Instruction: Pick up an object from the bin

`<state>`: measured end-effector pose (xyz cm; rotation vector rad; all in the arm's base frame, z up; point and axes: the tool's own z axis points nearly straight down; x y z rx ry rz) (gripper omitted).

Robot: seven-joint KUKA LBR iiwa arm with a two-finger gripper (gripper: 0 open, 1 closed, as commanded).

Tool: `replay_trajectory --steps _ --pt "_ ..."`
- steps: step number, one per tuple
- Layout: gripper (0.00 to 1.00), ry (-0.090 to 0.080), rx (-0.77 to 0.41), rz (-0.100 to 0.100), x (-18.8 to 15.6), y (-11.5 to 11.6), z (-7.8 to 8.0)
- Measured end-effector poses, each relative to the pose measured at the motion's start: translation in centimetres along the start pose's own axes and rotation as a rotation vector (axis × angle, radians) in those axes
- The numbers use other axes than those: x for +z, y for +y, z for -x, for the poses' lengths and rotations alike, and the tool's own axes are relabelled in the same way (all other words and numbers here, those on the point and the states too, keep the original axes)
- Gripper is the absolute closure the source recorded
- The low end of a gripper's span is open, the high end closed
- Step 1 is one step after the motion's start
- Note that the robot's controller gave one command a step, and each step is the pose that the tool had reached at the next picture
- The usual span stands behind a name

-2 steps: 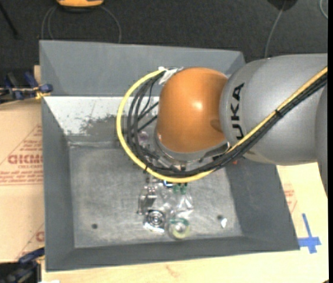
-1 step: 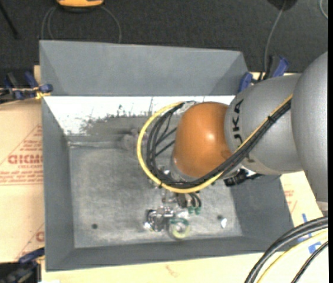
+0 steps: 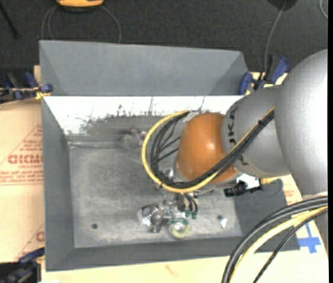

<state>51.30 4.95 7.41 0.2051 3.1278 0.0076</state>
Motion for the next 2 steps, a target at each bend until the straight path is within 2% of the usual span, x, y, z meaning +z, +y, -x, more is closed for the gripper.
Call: replay_trajectory --steps 1,2 --pt "1.00 -0.010 0.003 0.001 -0.3 0.0 0.3" --pt "1.00 -0.002 -0.028 -0.002 -18.8 1.5 -1.3"
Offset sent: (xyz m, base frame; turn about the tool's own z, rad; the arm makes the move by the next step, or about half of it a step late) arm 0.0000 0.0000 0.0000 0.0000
